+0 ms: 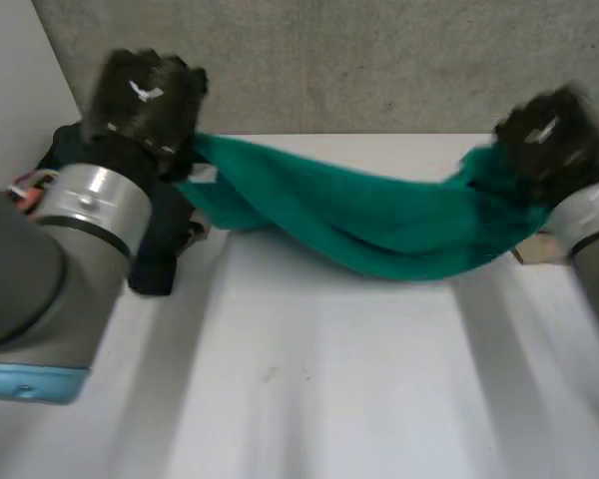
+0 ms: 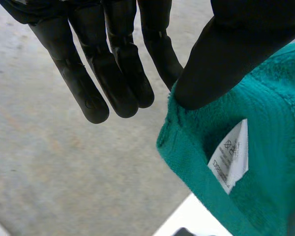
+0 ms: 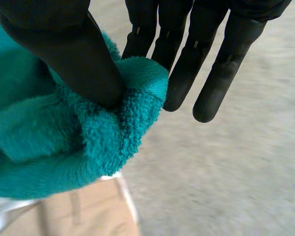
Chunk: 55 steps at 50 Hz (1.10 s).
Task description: Fold the laundry.
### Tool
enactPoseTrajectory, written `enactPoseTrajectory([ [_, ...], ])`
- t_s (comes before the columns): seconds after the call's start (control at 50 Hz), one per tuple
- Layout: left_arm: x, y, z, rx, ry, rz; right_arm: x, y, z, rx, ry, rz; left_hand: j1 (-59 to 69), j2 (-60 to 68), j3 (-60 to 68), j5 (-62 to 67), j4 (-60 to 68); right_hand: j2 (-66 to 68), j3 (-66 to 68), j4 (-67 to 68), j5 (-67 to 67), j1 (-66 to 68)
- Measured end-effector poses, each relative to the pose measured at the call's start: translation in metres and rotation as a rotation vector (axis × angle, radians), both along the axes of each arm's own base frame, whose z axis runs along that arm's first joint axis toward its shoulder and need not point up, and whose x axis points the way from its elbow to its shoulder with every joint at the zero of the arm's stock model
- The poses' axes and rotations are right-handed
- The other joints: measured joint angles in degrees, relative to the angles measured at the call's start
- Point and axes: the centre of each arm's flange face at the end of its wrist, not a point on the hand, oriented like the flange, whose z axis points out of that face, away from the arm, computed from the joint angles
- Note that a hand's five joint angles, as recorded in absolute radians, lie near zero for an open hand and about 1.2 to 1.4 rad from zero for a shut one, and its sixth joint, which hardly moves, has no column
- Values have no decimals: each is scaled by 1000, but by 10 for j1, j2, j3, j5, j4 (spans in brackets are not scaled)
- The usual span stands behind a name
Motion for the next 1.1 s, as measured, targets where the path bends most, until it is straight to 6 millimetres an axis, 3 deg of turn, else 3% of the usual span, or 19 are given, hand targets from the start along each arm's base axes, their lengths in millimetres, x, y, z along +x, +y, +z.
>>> enactPoseTrajectory([
  [0.08,15,1,15,-16,6,34,-21,5,40,65,-97,-34,0,0,0,0,0,0,2,0,0,0],
  [0.14,24,1,17,-1,-7,55,-37,6,44,232,-136,-65,0,0,0,0,0,2,4,0,0,0],
  [0.24,30,1,2,75,-57,58,-49,4,23,509,-146,-92,0,0,0,0,0,2,4,0,0,0],
  [0.34,23,-10,-53,256,-163,25,-50,-3,-17,729,-128,-92,0,0,0,0,0,2,4,0,0,0],
  [0.44,10,-32,-95,346,-252,11,-46,-22,-41,730,-126,-87,0,0,0,0,0,2,4,0,0,0],
  [0.52,-5,-59,-100,294,-291,14,-44,-50,-40,593,-161,-92,0,0,0,0,0,2,4,0,0,0],
  [0.6,-21,-92,-73,131,-264,36,-41,-82,-19,388,-239,-102,0,0,2,0,0,2,4,0,0,0],
  [0.68,-35,-129,4,-218,-124,105,-35,-115,37,35,-422,-82,0,1,2,0,0,2,4,0,0,0],
  [0.76,-34,-138,64,-474,14,176,-34,-123,82,-212,-565,-32,0,1,2,0,0,2,4,0,0,0],
  [0.84,-29,-134,84,-561,74,207,-34,-120,106,-330,-642,10,0,1,2,0,0,2,4,0,12,0],
  [0.96,-24,-127,54,-465,26,200,-30,-116,88,-208,-633,12,0,1,2,0,0,7,5,0,13,0],
  [1.1,-18,-110,-32,-221,-111,161,-26,-103,21,118,-576,2,0,1,2,0,0,7,6,0,13,0],
])
